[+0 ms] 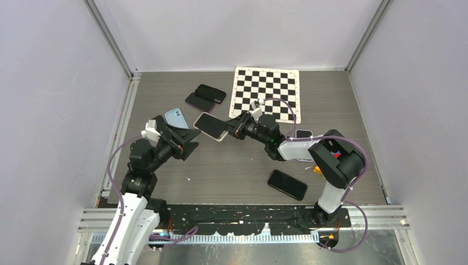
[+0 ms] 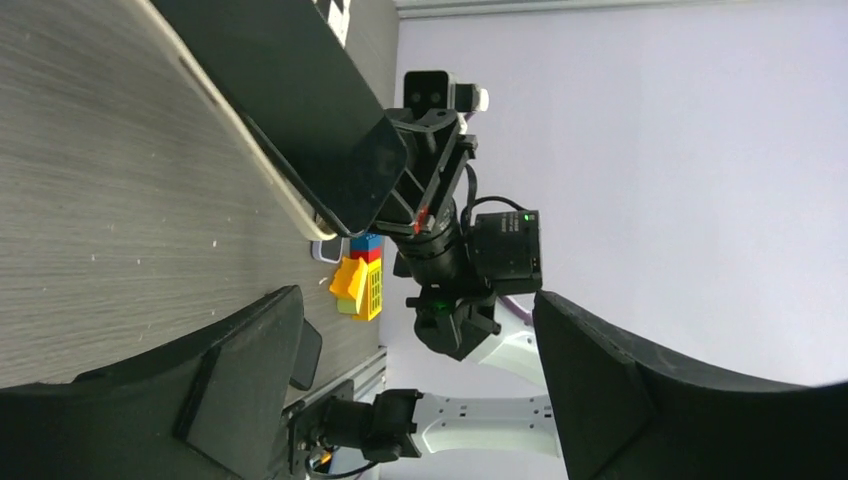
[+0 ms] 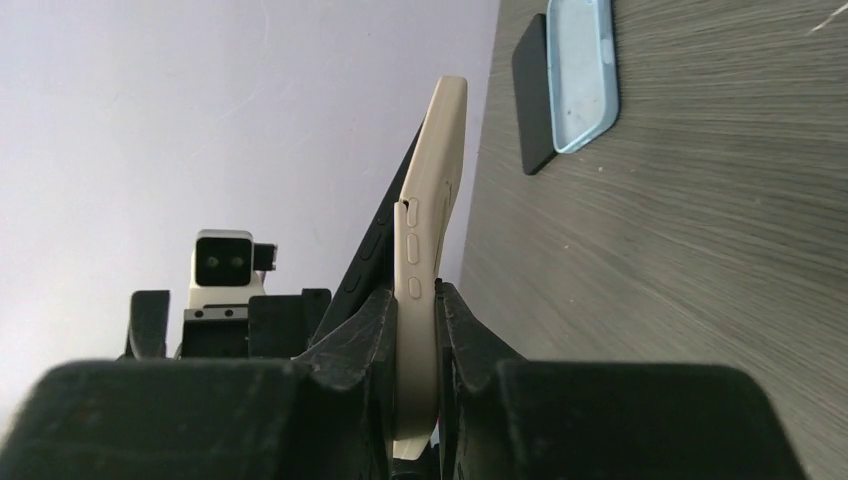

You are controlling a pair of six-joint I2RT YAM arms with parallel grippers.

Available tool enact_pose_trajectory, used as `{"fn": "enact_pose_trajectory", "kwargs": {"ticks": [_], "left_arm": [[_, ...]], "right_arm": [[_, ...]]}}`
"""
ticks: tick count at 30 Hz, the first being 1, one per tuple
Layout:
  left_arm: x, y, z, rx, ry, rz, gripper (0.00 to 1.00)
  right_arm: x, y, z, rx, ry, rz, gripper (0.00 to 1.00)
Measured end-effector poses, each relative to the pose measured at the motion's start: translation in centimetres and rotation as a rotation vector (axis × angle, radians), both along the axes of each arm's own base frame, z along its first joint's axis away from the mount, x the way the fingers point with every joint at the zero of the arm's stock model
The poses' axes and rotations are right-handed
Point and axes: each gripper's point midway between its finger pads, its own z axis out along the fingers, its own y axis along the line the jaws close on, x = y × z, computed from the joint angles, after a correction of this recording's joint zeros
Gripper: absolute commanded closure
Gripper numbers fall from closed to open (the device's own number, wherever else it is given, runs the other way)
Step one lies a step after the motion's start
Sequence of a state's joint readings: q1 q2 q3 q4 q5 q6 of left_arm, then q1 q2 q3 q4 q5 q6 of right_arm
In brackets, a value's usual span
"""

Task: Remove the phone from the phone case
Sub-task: Remove the phone case from the phone.

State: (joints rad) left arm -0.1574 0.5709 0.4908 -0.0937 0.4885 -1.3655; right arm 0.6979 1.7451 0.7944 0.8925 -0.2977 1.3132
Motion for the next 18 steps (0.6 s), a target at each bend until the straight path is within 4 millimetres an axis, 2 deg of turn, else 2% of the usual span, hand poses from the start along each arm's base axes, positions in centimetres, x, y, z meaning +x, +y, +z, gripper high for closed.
{"fn": "enact_pose_trajectory", "kwargs": {"ticks": [4,6,12,16,18], "left_arm": [[0.0,-0.1,-2.6,-0.059,0.079,0.011,0.14],[0.3,-0.2,-3.2,-0.073,0.116,0.01,0.13],[1.1,-0.5,-2.8,-0.141,0.142,0.014,0.25],[1.2,-0.4,-2.0,-0.191,0.131,0.028,0.25],[1.2,-0.4,-1.6,-0.206,0.127,0.03,0.21]], "right_arm": [[0.0,-0.2,-1.0,-0.028,-0.003,-0.031,0.99],[-0.3,0.2,-1.0,-0.032,-0.008,-0.031,0.99],[-1.7,1.7,-0.8,-0.036,-0.036,-0.019,0.99],[-2.6,2.6,-0.1,-0.016,-0.063,-0.013,0.99],[-2.9,2.8,0.1,-0.013,-0.068,-0.013,0.99]]}}
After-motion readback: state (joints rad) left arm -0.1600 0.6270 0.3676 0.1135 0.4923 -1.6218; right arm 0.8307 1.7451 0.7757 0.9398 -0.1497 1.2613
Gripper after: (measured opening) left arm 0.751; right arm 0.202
